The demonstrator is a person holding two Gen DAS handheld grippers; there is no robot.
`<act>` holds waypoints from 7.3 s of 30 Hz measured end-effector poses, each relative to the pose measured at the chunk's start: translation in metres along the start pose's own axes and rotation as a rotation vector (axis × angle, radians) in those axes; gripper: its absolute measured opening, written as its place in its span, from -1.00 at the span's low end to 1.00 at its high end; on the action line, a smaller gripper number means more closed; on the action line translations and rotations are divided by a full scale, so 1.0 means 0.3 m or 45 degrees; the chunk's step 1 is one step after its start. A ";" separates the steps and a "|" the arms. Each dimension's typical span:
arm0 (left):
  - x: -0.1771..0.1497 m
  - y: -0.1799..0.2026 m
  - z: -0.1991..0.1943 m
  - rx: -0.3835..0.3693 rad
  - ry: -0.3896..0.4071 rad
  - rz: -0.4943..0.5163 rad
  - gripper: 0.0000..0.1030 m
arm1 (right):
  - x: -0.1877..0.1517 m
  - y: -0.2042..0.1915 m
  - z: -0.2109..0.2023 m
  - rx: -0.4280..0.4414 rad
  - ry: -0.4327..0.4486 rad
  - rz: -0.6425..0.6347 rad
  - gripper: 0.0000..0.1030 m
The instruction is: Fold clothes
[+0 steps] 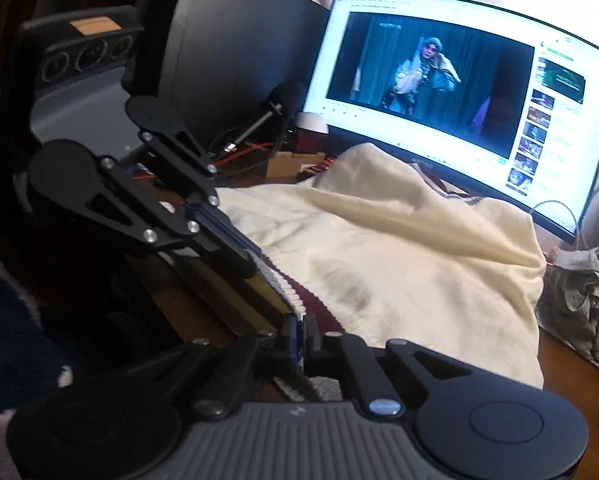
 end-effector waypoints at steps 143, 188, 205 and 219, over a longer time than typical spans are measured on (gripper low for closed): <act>-0.088 -0.406 -0.046 0.100 -0.142 -0.702 -0.47 | -0.215 0.380 -0.133 -0.225 -0.060 0.765 -0.38; -0.216 -0.311 -0.156 -0.087 -0.107 -0.897 -0.48 | -0.225 0.240 -0.149 -0.170 -0.210 0.576 -0.40; -0.037 -0.381 -0.063 0.074 -0.112 -0.771 0.27 | 0.076 0.496 0.055 -0.064 -0.081 0.573 0.04; -0.029 -0.407 -0.018 0.063 -0.083 -0.711 0.87 | 0.394 0.645 0.486 -0.038 0.004 0.586 0.84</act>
Point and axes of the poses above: each gripper's, at about its wrist camera, not at the fingertips, and z roughly the way its jaws point, y to its right, x to its top, the point moved 2 cm from there along z, roughly the way its jaws point, and after that the axes turned 9 degrees about -z, right-handed, at the moved point
